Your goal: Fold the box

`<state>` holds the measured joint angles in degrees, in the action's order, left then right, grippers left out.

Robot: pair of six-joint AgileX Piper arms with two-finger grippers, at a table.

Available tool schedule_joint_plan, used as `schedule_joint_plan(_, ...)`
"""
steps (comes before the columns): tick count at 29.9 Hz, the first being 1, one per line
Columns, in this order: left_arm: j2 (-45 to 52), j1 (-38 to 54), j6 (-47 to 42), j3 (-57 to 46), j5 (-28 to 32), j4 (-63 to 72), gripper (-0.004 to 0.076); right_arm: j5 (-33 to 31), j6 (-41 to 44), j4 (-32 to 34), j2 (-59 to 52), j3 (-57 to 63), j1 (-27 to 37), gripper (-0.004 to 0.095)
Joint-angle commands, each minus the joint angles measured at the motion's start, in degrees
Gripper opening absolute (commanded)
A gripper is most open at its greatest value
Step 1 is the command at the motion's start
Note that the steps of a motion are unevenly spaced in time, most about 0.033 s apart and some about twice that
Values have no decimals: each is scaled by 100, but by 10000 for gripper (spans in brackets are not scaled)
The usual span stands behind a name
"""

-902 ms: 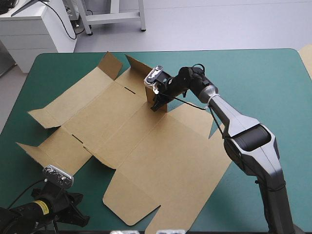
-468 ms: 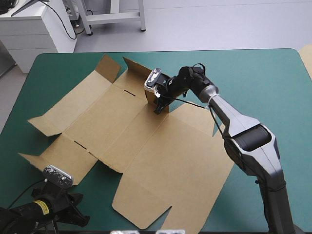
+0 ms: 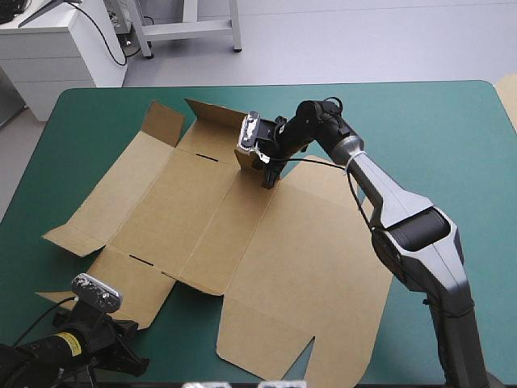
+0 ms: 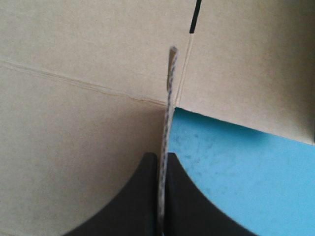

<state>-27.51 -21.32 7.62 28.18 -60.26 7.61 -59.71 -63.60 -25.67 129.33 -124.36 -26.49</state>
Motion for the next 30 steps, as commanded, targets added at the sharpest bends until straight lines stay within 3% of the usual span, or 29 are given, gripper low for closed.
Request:
schedule_joint_plan(1, -17, -23, -37, 136, 212, 73, -8, -30, -588, -301, -459, -317, -1, -21)
schedule_joint_plan(7, -17, -23, -37, 136, 212, 73, -8, 37, -596, -197, -448, -343, 14, -21)
schedule_joint_plan(18, -17, -23, -37, 174, 263, 247, -8, -592, -836, -403, -448, -343, 443, -21)
schedule_joint_plan(30, -17, -23, -8, 997, 50, 390, -8, -758, -1026, -740, -439, -343, 496, -21)
